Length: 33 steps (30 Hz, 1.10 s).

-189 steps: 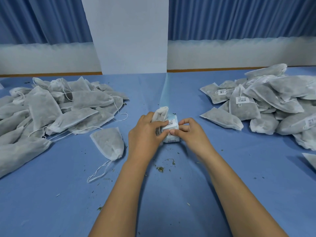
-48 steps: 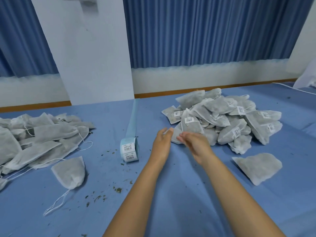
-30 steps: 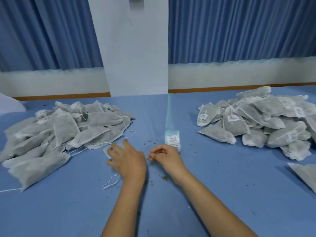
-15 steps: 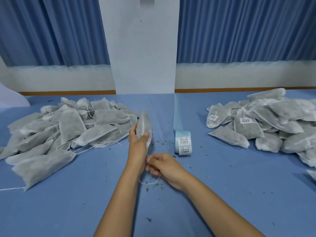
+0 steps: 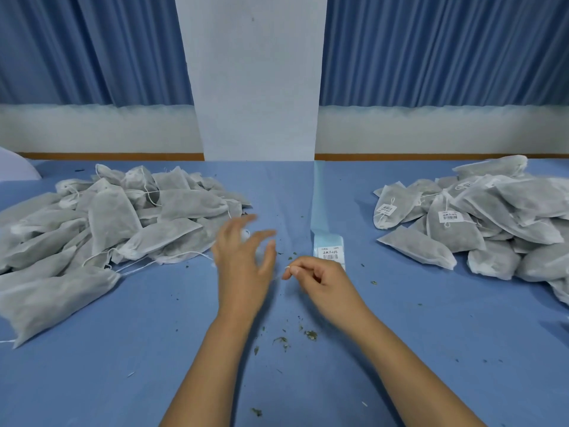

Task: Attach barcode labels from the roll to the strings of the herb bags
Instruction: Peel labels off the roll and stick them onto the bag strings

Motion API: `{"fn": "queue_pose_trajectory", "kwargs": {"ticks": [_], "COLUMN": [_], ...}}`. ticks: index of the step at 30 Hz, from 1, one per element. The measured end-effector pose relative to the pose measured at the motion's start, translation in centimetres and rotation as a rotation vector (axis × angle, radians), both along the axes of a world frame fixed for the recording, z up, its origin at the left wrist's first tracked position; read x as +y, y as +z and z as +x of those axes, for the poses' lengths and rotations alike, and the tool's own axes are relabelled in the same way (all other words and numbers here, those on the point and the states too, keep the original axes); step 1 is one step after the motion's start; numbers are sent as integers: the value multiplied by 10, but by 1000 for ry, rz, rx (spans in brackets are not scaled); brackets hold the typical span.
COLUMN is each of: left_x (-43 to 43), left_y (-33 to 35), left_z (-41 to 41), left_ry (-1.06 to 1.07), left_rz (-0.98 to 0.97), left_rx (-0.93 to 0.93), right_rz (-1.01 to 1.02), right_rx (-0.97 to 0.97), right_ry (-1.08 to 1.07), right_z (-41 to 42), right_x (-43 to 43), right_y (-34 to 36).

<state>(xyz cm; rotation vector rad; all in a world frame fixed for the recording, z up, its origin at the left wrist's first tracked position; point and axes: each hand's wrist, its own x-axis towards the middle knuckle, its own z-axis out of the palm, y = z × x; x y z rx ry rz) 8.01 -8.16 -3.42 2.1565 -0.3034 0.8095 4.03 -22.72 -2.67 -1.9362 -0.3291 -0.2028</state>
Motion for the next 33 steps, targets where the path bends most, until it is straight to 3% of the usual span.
{"fn": "queue_pose_trajectory", "kwargs": {"ticks": [2,3,8,12,18,21,23,28,33], "left_x": [-6,-9,-10,-7,-15,-13,-10,-13,-15], "left_y": [3,3,5,9,13,11,8,0,0], "left_z": [-10,-12,-12,-16,-25,-20,-17,-17,-17], "left_ry": [-392,-470,-364,-433,-676,-631,-510,-382,-408], "left_rz": [-110,-129,-329,-365,-553,-678,-620,-85,-117], "left_rx": [81,154,203,327,357,335,298,135,159], "right_rz": [32,27,27,-8,-77,-179,-202,-433,-440], "right_rx": [-43,-61,-211,-376,-283,-284,-342,-461,-503], "right_ry": [-52,-68,-176,-378,-458,-359,-291,-258,-329], "right_z": [3,4,6,5,5,4,4,0,-2], "right_x": [-7,-11,-32,-41,-29,-17,-15,-20,-25], "right_y": [1,2,11,13,5,1,1,2,9]}}
